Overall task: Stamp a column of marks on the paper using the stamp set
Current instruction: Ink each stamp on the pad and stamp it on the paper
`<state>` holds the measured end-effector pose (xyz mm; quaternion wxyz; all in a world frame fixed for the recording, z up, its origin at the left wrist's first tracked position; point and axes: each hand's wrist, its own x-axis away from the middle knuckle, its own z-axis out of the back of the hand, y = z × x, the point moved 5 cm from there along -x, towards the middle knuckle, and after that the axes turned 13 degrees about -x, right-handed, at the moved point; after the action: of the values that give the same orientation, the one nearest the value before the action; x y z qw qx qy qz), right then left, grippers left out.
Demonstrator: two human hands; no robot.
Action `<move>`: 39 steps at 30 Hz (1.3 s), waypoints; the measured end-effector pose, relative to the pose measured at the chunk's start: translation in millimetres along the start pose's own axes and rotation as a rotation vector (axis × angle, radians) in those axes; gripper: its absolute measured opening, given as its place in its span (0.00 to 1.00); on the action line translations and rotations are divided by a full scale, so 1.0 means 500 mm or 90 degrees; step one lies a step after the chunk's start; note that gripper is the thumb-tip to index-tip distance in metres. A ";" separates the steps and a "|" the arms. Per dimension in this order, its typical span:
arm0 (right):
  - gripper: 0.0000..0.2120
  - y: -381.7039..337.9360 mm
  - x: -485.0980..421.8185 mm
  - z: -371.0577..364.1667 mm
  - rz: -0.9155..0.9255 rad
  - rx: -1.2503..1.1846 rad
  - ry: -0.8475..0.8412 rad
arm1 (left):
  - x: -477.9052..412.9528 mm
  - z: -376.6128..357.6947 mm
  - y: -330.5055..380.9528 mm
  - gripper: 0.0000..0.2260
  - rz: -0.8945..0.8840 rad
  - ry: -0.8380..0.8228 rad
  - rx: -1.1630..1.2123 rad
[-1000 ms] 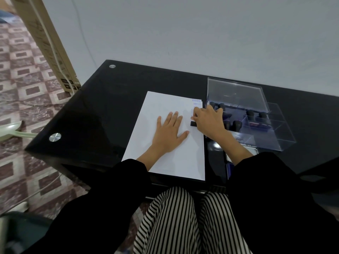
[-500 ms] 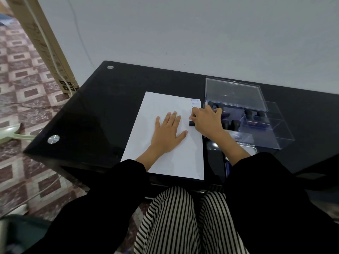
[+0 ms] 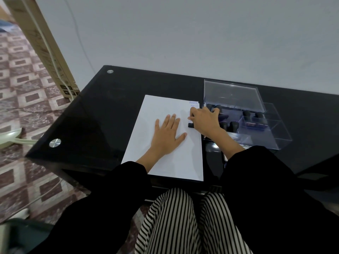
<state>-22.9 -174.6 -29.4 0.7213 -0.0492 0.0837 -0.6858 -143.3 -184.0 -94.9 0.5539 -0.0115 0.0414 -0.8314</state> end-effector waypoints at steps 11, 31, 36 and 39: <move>0.09 0.012 0.067 0.141 -0.019 -0.194 0.245 | 0.007 0.043 -0.017 0.24 0.025 -0.005 0.235; 0.07 0.124 0.339 0.099 -0.074 -0.172 0.126 | 0.196 0.073 0.197 0.22 -0.282 0.136 0.230; 0.09 0.128 0.372 0.071 -0.058 -0.084 0.130 | 0.203 0.037 0.191 0.32 -0.255 0.062 0.112; 0.10 0.132 0.381 0.058 -0.044 -0.051 0.158 | 0.206 0.031 0.193 0.33 -0.263 0.054 0.053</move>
<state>56.1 -362.3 -23.2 0.6789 0.0042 0.1981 -0.7070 -93.4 -316.6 -90.1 0.3694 0.0382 0.0272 -0.9281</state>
